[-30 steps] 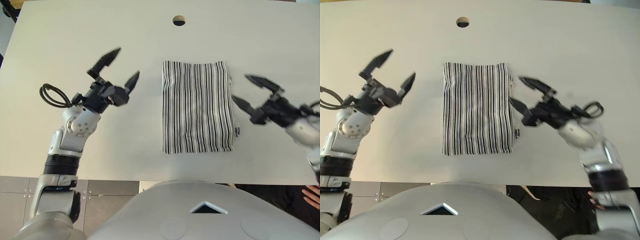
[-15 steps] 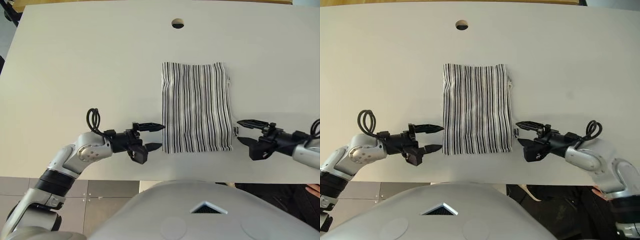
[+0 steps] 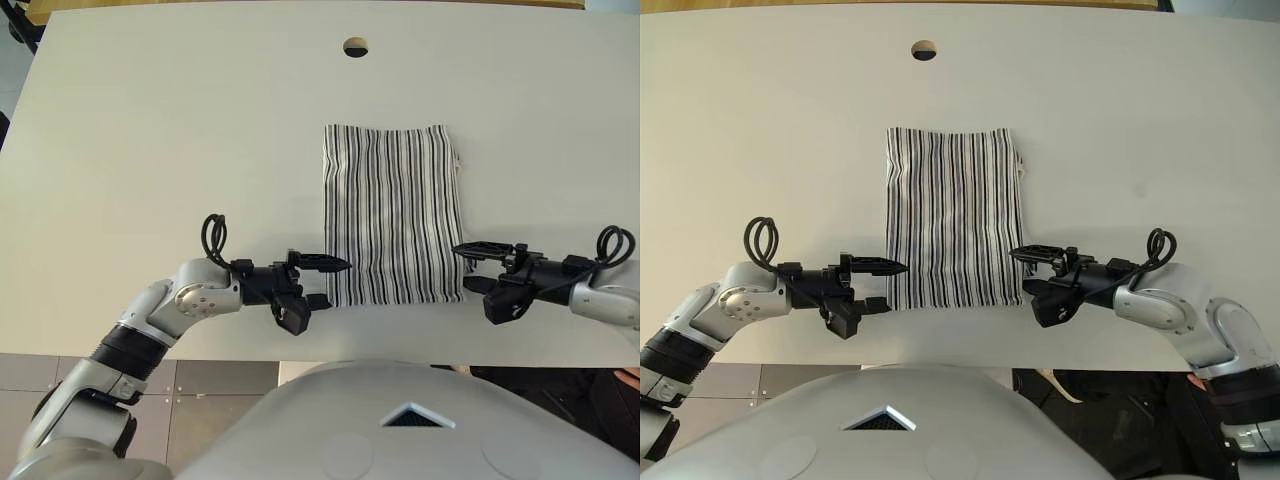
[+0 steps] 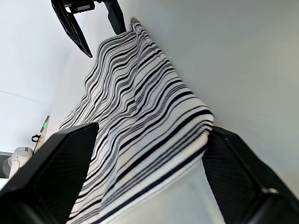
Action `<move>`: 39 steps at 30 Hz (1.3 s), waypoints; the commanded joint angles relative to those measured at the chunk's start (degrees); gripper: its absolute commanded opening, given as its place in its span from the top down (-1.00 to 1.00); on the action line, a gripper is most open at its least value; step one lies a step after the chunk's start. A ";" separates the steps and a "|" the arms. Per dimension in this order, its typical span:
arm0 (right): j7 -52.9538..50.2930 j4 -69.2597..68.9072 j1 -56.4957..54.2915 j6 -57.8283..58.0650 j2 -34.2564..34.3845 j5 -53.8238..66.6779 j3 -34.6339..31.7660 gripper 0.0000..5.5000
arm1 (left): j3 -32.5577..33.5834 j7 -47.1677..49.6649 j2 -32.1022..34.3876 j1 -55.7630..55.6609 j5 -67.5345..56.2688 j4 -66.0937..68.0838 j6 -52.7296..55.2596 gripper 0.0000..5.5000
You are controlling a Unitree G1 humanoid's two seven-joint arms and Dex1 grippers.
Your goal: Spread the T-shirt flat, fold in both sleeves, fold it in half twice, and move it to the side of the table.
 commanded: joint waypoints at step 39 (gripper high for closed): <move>-0.18 0.80 6.90 -3.19 2.19 15.05 3.36 0.96 | -1.18 -4.34 5.54 9.30 -15.80 -4.65 2.35 0.95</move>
